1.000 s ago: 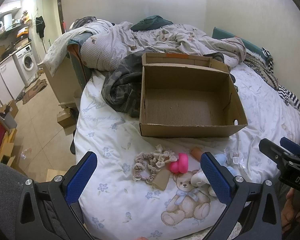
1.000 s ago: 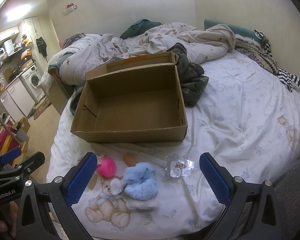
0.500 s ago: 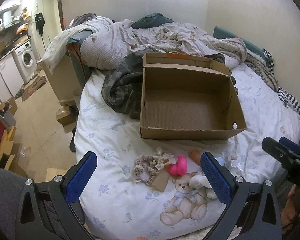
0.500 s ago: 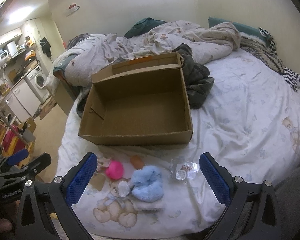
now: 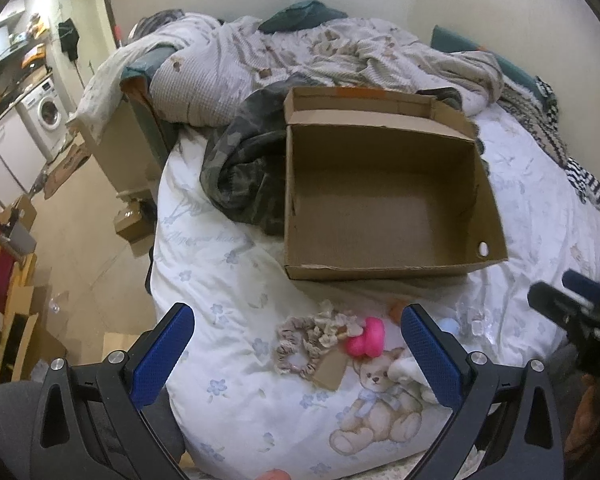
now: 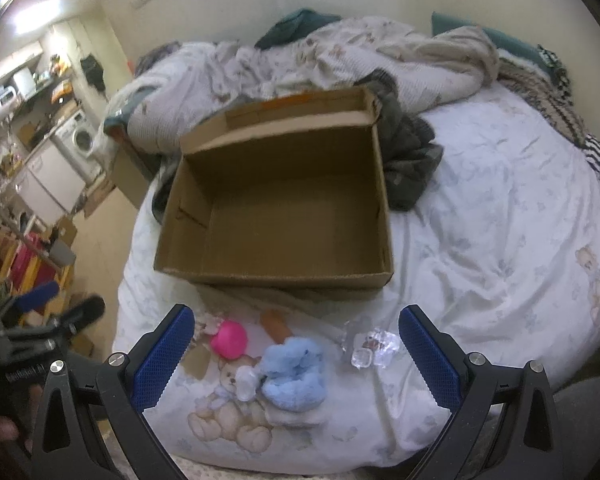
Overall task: Organize soft objects
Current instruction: 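Grasp the beige scrunchie with the left tool while the right tool grasps the blue sock bundle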
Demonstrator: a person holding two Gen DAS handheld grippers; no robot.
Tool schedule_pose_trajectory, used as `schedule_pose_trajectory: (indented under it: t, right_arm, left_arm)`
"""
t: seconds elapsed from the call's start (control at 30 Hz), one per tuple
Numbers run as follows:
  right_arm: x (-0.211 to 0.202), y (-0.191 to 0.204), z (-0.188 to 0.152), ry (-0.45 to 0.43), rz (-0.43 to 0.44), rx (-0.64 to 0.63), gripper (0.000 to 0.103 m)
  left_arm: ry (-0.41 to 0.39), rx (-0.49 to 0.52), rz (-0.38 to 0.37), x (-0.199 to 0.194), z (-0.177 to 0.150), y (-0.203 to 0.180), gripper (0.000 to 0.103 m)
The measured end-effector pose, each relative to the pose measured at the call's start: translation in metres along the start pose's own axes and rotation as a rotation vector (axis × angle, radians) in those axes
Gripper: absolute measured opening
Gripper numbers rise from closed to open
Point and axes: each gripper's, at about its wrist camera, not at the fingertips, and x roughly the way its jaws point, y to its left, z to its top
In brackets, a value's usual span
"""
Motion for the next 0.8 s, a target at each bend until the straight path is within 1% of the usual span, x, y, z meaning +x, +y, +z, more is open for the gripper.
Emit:
schedule_pose_trajectory:
  t: [0.07,0.17,0.27,0.3,0.4,0.47,0.5,0.53,0.63,0.7,0.73,0.77,0.8]
  right_arm:
    - [0.007,-0.002,0.0,0.02,0.003,0.011,0.103]
    - [0.017,-0.005,-0.001,0.051,0.01,0.016,0.103]
    - [0.023,-0.008,-0.002,0.054,-0.011,0.002,0.103]
    - [0.026,-0.01,-0.001,0.062,-0.006,-0.001,0.103]
    - [0.036,-0.019,-0.001,0.09,0.016,0.032,0.103]
    - [0.043,-0.025,-0.002,0.111,0.058,0.057,0.103]
    - [0.046,-0.027,-0.004,0.119,0.071,0.069,0.103]
    - [0.049,-0.029,-0.005,0.125,0.075,0.081,0.103]
    - [0.057,-0.034,-0.008,0.139,0.095,0.12,0.103]
    - [0.061,-0.039,-0.01,0.146,0.105,0.149,0.103]
    - [0.062,-0.041,-0.01,0.149,0.105,0.158,0.103]
    - [0.064,-0.042,-0.01,0.153,0.103,0.162,0.103]
    - [0.065,-0.044,-0.01,0.158,0.102,0.165,0.103]
  left_arm:
    - [0.019,-0.006,0.012,0.007,0.003,0.003,0.103]
    - [0.074,-0.033,0.014,0.022,0.006,0.011,0.103]
    - [0.128,-0.065,0.026,0.037,0.008,0.022,0.103]
    - [0.147,-0.073,0.03,0.043,0.008,0.025,0.103]
    - [0.225,-0.101,0.011,0.066,0.005,0.035,0.103]
    - [0.277,-0.124,-0.012,0.082,0.0,0.039,0.101]
    - [0.308,-0.134,-0.025,0.093,-0.004,0.041,0.097]
    - [0.337,-0.142,-0.028,0.101,-0.007,0.042,0.089]
    - [0.428,-0.162,-0.052,0.131,-0.015,0.042,0.076]
    - [0.476,-0.174,-0.051,0.15,-0.021,0.042,0.068]
    - [0.502,-0.179,-0.056,0.159,-0.026,0.043,0.066]
    - [0.526,-0.184,-0.077,0.165,-0.029,0.041,0.063]
    - [0.551,-0.187,-0.111,0.171,-0.032,0.039,0.05]
